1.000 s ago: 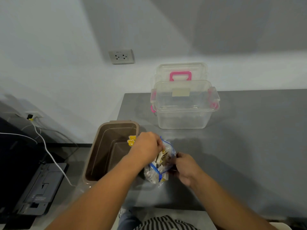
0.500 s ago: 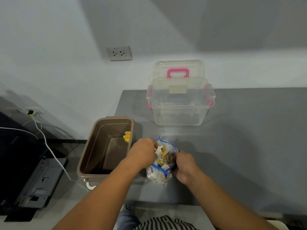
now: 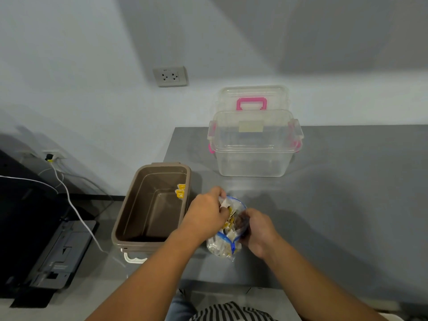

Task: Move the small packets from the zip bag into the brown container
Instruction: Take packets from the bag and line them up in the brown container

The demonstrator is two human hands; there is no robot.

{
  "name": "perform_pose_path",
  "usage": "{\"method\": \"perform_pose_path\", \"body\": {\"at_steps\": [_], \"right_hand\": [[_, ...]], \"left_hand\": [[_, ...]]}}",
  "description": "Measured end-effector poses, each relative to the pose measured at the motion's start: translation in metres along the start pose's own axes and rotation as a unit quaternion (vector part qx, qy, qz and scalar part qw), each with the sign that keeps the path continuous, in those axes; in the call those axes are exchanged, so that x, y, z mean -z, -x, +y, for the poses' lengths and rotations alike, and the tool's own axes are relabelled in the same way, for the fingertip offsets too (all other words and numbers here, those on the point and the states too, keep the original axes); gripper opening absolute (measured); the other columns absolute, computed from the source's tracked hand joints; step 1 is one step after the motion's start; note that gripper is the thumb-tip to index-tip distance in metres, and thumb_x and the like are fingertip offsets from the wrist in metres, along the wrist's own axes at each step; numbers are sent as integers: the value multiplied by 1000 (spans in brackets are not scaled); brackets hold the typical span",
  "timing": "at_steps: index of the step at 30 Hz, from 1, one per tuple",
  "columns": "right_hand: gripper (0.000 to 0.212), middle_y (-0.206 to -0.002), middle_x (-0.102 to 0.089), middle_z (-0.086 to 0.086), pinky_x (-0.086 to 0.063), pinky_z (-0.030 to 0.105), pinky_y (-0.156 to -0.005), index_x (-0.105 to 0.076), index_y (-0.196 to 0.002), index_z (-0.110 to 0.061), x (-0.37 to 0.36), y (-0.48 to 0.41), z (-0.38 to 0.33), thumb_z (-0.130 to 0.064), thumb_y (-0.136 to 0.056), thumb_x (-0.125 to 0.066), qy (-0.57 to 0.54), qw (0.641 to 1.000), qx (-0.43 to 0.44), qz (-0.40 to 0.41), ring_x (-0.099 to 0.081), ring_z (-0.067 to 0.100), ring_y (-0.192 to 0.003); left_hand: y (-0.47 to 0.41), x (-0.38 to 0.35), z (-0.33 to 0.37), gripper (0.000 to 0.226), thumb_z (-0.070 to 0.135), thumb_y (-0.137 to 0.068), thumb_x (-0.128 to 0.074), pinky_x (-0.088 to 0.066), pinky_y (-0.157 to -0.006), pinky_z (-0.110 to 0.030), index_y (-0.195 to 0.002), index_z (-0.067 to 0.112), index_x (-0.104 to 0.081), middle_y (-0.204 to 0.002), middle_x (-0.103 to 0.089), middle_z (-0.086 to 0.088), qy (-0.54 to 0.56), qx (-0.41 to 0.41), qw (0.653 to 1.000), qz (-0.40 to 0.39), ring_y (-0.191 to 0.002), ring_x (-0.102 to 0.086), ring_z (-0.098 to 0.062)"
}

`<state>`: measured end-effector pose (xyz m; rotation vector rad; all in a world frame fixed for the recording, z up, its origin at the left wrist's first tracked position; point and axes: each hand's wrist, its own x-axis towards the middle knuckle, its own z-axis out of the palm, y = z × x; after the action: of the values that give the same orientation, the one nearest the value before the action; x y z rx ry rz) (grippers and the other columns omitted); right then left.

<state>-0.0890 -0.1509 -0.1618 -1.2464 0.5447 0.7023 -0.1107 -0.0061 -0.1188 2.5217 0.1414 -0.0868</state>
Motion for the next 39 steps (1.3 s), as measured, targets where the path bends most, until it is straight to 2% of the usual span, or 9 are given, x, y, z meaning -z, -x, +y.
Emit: {"method": "perform_pose_path", "body": {"at_steps": [2, 5, 9, 13, 17, 22, 27, 35, 39], "right_hand": [[29, -78, -75, 16, -60, 51, -83, -69, -98, 1, -2, 1, -1, -6, -98, -41, -1, 1000, -3, 3, -72, 34, -82], [27, -84, -72, 21, -58, 56, -89, -67, -94, 3, -7, 2, -2, -3, -96, -40, -6, 1000, -6, 13, -70, 36, -85], [23, -96, -67, 26, -54, 61, -93, -64, -97, 3, -14, 5, -4, -1, -92, -42, -12, 1000, -6, 25, -67, 42, -94], [21, -87, -67, 22, -59, 49, -80, -63, -90, 2, -17, 2, -3, 0, -94, -42, -10, 999, -8, 36, -67, 35, -84], [25, -65, -69, 13, -58, 45, -75, -64, -83, 2, -18, 0, -1, 0, -95, -43, -9, 999, -4, 31, -67, 29, -75], [24, -90, -73, 21, -59, 52, -86, -68, -100, 6, -27, 1, -2, -2, -96, -45, -8, 999, 3, 31, -70, 37, -91], [25, -95, -68, 25, -60, 53, -82, -67, -103, 9, -37, 1, -3, 1, -91, -46, 0, 999, 3, 46, -68, 40, -92], [27, -108, -69, 33, -53, 67, -91, -66, -108, 11, -40, -1, 1, -2, -93, -47, 4, 998, 5, 56, -67, 49, -107], [21, -98, -69, 28, -55, 64, -91, -66, -97, 5, -40, -4, 2, -3, -96, -47, 0, 998, 1, 55, -68, 46, -102]], "left_hand": [[1, 6, 1, 36, 14, -88, -58, -47, -54, -24, -119, 31, -52, -56, -53, 4, 41, 1, 999, -12, -50, -52, -8], [0, 17, -2, 24, 12, -92, -58, -48, -52, -25, -108, 26, -68, -57, -59, 5, 102, 24, 994, 7, -46, -50, -8], [0, 46, -5, 22, 20, -92, -66, -61, -80, -33, -110, 30, -74, -87, -75, 6, 177, 40, 983, 5, -78, -72, -12], [1, 82, -10, 48, 9, -84, -71, -55, -77, -20, -128, 26, -66, -90, -74, 7, 152, 7, 988, -30, -77, -68, -2], [-1, 109, -20, 26, 8, -89, -68, -53, -69, -23, -105, 27, -75, -75, -71, 13, 144, 3, 987, 70, -66, -66, -8], [-4, 138, -39, 6, 34, -87, -74, -39, -65, -12, -91, 33, -69, -89, -62, 12, 60, 11, 989, 132, -73, -58, 1], [-9, 149, -73, 4, 25, -94, -68, -62, -74, -40, -97, 26, -67, -76, -74, -1, 109, 87, 988, 67, -68, -73, -14], [-24, 129, -99, 15, 18, -81, -79, -40, -58, -14, -88, 24, -68, -86, -64, 7, -149, 86, 985, -30, -74, -56, -6], [-39, 111, -96, 15, 24, -79, -80, -55, -76, -27, -93, 23, -76, -94, -71, 1, -226, 102, 965, -85, -88, -66, -16]]}}
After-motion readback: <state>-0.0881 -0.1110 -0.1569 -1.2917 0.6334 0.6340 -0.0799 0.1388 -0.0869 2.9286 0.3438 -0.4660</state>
